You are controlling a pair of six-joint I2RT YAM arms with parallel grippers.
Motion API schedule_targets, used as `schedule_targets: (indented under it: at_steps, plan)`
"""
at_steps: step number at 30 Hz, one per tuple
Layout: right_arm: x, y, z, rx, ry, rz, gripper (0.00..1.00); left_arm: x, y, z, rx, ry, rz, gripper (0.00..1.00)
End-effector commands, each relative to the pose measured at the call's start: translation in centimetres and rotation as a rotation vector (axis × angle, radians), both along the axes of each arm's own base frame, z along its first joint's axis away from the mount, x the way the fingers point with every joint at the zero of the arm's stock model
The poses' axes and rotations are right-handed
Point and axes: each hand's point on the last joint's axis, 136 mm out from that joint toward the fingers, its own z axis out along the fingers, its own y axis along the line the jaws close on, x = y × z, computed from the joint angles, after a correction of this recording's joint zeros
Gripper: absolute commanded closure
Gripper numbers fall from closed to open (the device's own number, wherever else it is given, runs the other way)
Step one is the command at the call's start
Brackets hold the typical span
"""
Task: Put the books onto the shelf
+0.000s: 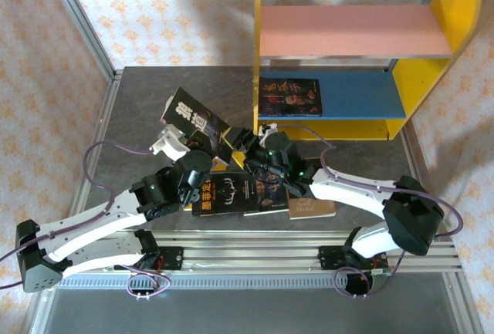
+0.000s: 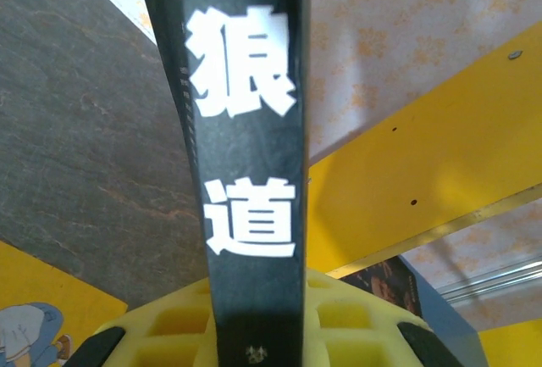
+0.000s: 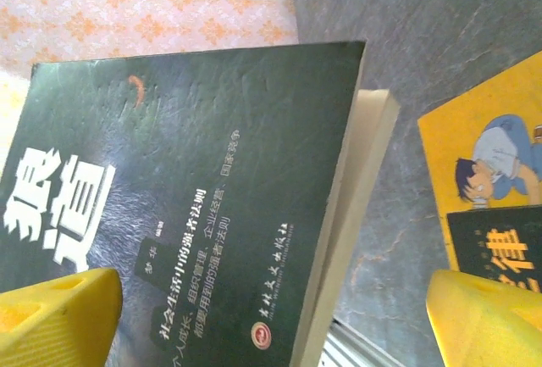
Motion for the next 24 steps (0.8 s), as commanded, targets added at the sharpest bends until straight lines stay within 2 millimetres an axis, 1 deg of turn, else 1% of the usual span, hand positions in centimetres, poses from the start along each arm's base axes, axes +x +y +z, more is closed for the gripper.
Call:
schedule_targets:
  at_steps: [1, 6, 11, 15, 16, 24]
  plan:
    - [0.8, 0.9, 3.1, 0.115, -0.010, -0.036, 0.08, 0.0, 1.3, 2.8, -0.097, -0.109, 0.078, 1.00]
    - [0.7, 1.1, 2.9, 0.137, 0.027, -0.056, 0.10, 0.0, 1.1, 2.9, -0.123, -0.124, 0.069, 1.00]
    - [0.8, 0.9, 2.9, 0.141, 0.029, -0.072, 0.18, 0.0, 0.8, 2.5, -0.155, -0.125, 0.055, 1.00]
    - [0.8, 0.5, 3.0, 0.132, 0.019, -0.082, 0.31, 0.1, 0.7, 2.1, -0.165, -0.119, 0.054, 1.00]
    - [0.8, 0.5, 3.1, 0.129, 0.015, -0.081, 0.36, 0.1, 0.6, 1.9, -0.169, -0.117, 0.053, 1.00]
    - [0.8, -0.1, 3.3, 0.110, 0.004, -0.097, 0.60, 0.3, 0.1, 1.9, -0.175, -0.107, 0.043, 1.00]
